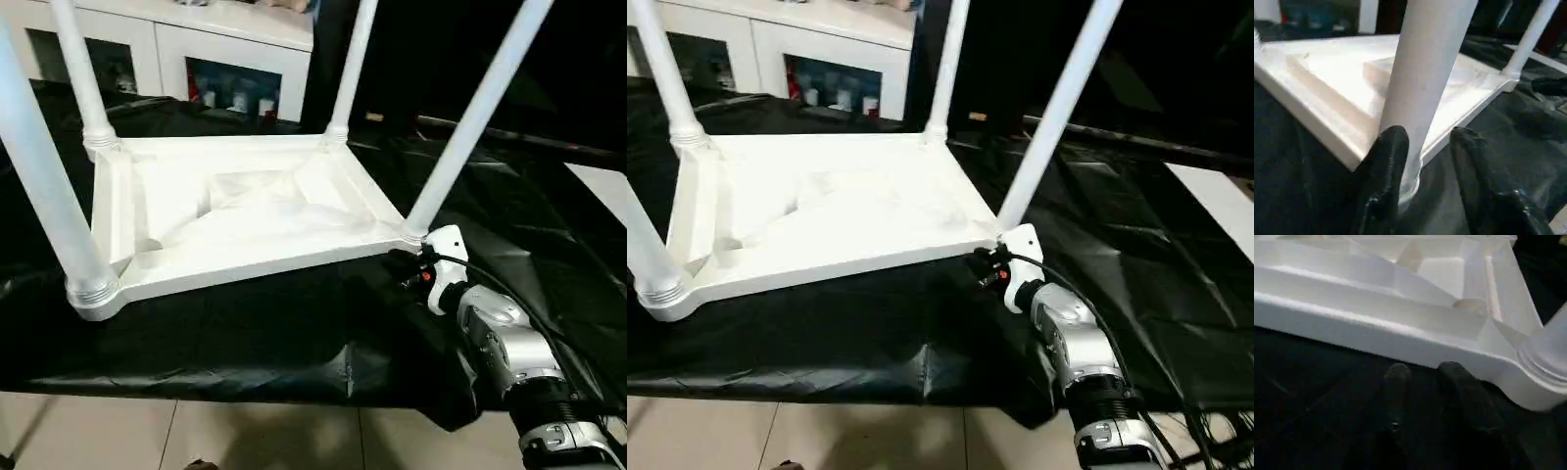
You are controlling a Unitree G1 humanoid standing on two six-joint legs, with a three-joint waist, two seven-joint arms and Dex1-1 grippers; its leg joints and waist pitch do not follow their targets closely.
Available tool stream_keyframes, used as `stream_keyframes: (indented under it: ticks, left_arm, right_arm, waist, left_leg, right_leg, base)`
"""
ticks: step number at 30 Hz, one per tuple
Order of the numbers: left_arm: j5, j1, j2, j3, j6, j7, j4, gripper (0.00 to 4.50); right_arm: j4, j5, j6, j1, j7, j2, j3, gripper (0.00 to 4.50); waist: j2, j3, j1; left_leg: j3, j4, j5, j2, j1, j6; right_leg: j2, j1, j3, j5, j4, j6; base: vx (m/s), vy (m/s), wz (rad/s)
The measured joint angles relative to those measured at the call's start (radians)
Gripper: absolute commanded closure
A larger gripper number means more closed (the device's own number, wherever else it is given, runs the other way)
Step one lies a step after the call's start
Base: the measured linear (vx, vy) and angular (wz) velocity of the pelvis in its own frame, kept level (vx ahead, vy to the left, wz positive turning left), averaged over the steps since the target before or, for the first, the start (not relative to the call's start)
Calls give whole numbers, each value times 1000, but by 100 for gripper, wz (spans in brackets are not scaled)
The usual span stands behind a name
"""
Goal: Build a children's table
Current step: Rotate table base
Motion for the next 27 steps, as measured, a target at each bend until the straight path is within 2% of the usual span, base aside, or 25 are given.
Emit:
stream_keyframes:
  ticks: [4,5,7,8,9,10,11,12,13,14,15,16,17,18,19,20,21,22,23,24,25,26,27]
  left_arm:
    - [1,0,-7,-25,-13,14,-11,228]
    - [-3,12,-32,-26,-1,36,-65,209]
    - [-24,31,-60,-34,20,63,-138,201]
    - [-34,32,-70,-39,31,81,-164,190]
    - [-38,32,-109,-37,35,124,-218,181]
    - [-39,32,-158,-47,35,173,-275,171]
    - [-29,40,-219,-69,24,239,-339,162]
    - [-20,54,-262,-81,7,281,-379,162]
    - [-6,79,-286,-89,-5,309,-403,147]
    - [24,123,-305,-83,-19,344,-407,139]
    - [42,137,-308,-75,-19,363,-400,130]
    - [44,139,-302,-58,-15,376,-399,130]
    - [39,112,-286,-57,-5,382,-411,120]
    - [29,111,-280,-48,0,382,-434,116]
    - [2,140,-282,-35,20,377,-459,107]
    - [-25,202,-304,-34,44,365,-490,95]
    - [-29,235,-314,-37,48,358,-493,86]
    - [-26,231,-312,-34,37,358,-494,86]
    - [-16,214,-306,-21,8,362,-495,74]
    - [-16,202,-310,-12,0,376,-495,63]
    - [-15,192,-316,-4,-6,394,-495,52]
    - [0,186,-321,-2,-34,422,-493,52]
    - [18,182,-324,-1,-56,438,-489,38]
  right_arm:
    - [-39,-7,19,0,-14,7,17,288]
    - [-58,-10,24,10,-26,7,18,274]
    - [-69,-13,34,24,-33,13,18,262]
    - [-75,-12,40,28,-37,20,18,247]
    - [-100,-4,41,47,-49,29,9,243]
    - [-128,7,45,68,-63,47,-1,238]
    - [-167,21,55,96,-81,73,-7,229]
    - [-200,31,59,117,-93,89,-6,229]
    - [-227,35,67,128,-100,98,-5,205]
    - [-267,41,87,135,-104,107,-3,200]
    - [-291,50,96,144,-104,110,-2,195]
    - [-310,58,104,153,-102,112,3,195]
    - [-338,62,104,184,-100,104,1,172]
    - [-338,62,109,186,-100,101,0,161]
    - [-343,62,114,183,-92,102,6,156]
    - [-344,62,120,183,-84,102,21,150]
    - [-344,61,122,192,-80,110,33,140]
    - [-343,60,122,199,-78,116,40,140]
    - [-342,60,122,199,-77,128,55,118]
    - [-343,60,123,197,-78,134,62,112]
    - [-343,60,124,187,-79,136,64,108]
    - [-343,60,124,175,-85,136,64,108]
    - [-343,59,124,173,-91,136,63,90]
  waist:
    - [1,1,-7]
    - [4,3,-8]
    - [7,5,-11]
    - [8,5,-15]
    - [7,6,-12]
    - [5,7,-5]
    - [-9,12,0]
    - [-17,19,3]
    - [-23,25,8]
    - [-4,37,12]
    - [8,43,8]
    - [18,49,11]
    - [4,51,35]
    - [-15,49,64]
    - [-39,38,84]
    - [-24,46,104]
    - [-5,45,120]
    - [10,43,125]
    - [14,47,126]
    - [17,48,131]
    - [18,48,132]
    - [18,47,131]
    - [15,45,129]
  left_leg:
    - [-4,0,0,-1,7,0]
    - [-10,0,0,-1,9,0]
    - [-18,-4,0,0,15,0]
    - [-18,-7,0,2,15,0]
    - [-16,-16,0,4,15,0]
    - [-8,-26,0,5,18,0]
    - [12,-41,0,6,33,0]
    - [19,-38,-2,4,47,-3]
    - [17,-18,-37,9,50,-22]
    - [-13,18,-82,15,48,-20]
    - [-36,12,-90,20,46,-23]
    - [-54,7,-90,27,38,-26]
    - [-34,13,-89,38,27,-27]
    - [-10,19,-86,35,14,-31]
    - [10,26,-80,30,-2,-41]
    - [-31,58,-91,13,-10,-44]
    - [-70,59,-86,-9,-3,-38]
    - [-78,38,-52,-16,15,-44]
    - [-64,9,-34,-9,11,-40]
    - [-53,-7,-32,0,14,-40]
    - [-44,-14,-28,4,14,-37]
    - [-39,-17,-20,4,13,-36]
    - [-37,-17,-18,3,12,-35]
  right_leg:
    - [0,2,-3,-1,-8,-1]
    - [-1,7,-13,-1,-17,-1]
    - [-1,17,-29,-3,-29,-4]
    - [0,22,-41,-5,-32,-11]
    - [-4,28,-50,-13,-30,-23]
    - [-5,27,-51,-27,-15,-44]
    - [-9,24,-44,-50,-3,-56]
    - [-14,14,-46,-58,-5,-47]
    - [-17,13,-52,-57,-10,-44]
    - [-29,30,-104,-54,-36,-39]
    - [-34,55,-155,-54,-57,-38]
    - [-34,69,-184,-76,-27,-37]
    - [-36,80,-171,-103,64,-56]
    - [-34,110,-136,-131,106,-52]
    - [-30,123,-91,-196,143,-15]
    - [-37,101,-83,-220,146,-22]
    - [-31,107,-85,-213,137,-25]
    - [-18,106,-88,-194,121,-27]
    - [2,102,-74,-177,96,-39]
    - [8,102,-63,-168,82,-44]
    - [16,104,-52,-164,74,-43]
    - [19,103,-46,-162,70,-40]
    - [20,104,-46,-160,68,-38]
  base:
    - [0,0,0]
    - [0,0,0]
    - [0,0,0]
    - [0,0,0]
    - [0,0,0]
    - [-68,-38,3]
    - [-5,-61,11]
    - [-5,-61,11]
    - [0,0,0]
    - [0,53,-47]
    - [0,53,-47]
    - [161,42,-27]
    - [120,-42,-10]
    - [120,-42,-10]
    - [52,-139,-14]
    - [125,-92,-15]
    - [125,-92,-15]
    - [0,0,0]
    - [-61,-29,44]
    - [-61,-29,44]
    - [4,-8,24]
    - [0,0,0]
    - [0,0,0]
